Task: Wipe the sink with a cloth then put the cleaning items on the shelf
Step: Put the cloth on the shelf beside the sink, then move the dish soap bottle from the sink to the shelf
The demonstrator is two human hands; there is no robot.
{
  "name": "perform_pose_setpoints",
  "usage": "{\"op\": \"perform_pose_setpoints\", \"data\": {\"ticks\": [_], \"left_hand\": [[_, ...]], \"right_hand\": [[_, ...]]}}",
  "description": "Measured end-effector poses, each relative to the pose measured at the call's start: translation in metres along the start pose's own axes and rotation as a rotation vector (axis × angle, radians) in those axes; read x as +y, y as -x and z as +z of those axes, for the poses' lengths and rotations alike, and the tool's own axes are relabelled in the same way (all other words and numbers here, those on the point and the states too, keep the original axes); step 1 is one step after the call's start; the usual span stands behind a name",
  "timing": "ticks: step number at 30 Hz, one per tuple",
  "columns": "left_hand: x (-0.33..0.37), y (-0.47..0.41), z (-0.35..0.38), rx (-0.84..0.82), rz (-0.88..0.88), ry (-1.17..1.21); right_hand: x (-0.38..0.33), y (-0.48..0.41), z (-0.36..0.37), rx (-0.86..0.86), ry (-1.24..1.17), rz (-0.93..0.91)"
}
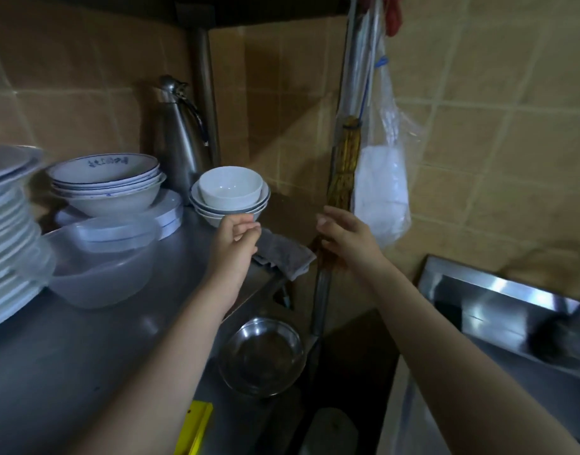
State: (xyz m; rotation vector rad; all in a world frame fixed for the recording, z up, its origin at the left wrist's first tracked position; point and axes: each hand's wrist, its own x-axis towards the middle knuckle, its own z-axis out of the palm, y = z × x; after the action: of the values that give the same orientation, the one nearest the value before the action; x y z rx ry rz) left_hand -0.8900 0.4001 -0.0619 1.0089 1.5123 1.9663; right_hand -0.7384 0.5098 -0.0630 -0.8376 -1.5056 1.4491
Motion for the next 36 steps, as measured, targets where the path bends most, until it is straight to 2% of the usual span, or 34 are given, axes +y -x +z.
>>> {"op": "perform_pose_setpoints", "data": {"ticks": [14, 24, 29, 36], "left_hand": [[0.007, 0.051, 0.100, -0.268, -0.061, 0.069], [0.025, 0.187, 0.230, -0.441, -0.107, 0.166], [0.029, 0.258, 0.293, -0.582, -0.156, 0.189], [0.035, 0.326, 0.372, -0.771, -0.208, 0.213]], "right_hand": [[-0.022, 0.095, -0.145, 0.230, 0.003, -0.024], [-0.046, 0.238, -0.279, 0.460, 0.040, -0.013], [-0.050, 0.313, -0.342, 0.597, 0.097, -0.003], [-0.040, 0.379, -0.416, 0.786, 0.043, 0.039]]}}
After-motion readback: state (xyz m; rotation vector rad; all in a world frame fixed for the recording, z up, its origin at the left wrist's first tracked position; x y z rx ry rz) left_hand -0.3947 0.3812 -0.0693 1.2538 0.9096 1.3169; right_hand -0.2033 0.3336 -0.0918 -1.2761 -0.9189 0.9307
